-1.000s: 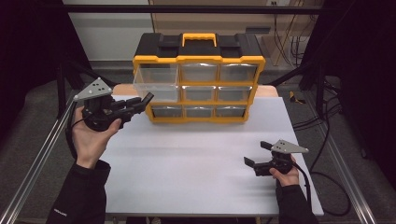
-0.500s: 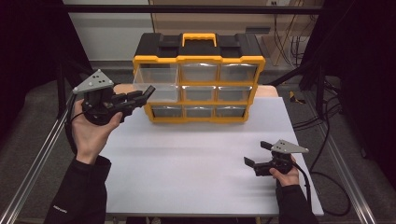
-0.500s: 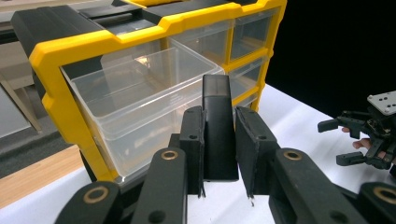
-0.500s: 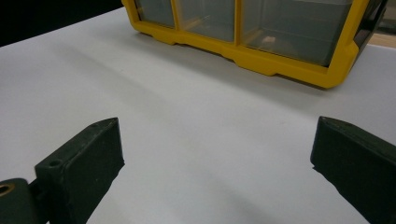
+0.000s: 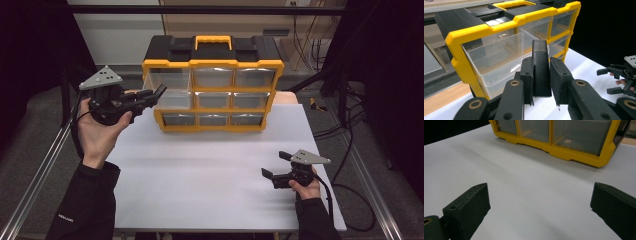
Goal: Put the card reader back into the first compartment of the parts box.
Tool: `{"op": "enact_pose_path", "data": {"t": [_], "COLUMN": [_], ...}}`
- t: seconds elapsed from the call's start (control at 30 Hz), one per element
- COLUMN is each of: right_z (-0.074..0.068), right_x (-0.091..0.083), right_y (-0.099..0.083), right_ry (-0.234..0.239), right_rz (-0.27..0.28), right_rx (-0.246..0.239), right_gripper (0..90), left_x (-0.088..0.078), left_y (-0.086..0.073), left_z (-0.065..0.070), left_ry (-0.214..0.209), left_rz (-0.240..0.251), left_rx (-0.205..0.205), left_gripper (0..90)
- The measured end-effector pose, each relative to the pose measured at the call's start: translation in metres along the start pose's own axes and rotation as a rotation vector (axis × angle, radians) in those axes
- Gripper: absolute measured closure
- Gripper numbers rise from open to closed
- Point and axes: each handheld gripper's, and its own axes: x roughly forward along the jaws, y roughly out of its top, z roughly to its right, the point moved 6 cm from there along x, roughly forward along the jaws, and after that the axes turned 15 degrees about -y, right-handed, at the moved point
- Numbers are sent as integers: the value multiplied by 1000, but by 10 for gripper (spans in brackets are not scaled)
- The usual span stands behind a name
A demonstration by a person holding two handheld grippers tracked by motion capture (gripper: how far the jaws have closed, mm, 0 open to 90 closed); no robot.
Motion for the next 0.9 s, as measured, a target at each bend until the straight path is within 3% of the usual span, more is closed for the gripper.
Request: {"op": "enact_pose_path", "data": {"t": [0.9], "right_z": [0], "right_x": [0], "right_y": [0], "right_ry": [1], "right_rz": [1], "right_rx": [5], "right_gripper": [25], "left_x": [10], "left_y": [16], "left_z": [-17], "left_ry": [30], "left_rz": [-14], "left_rx": [-8], "left_gripper": [726]}}
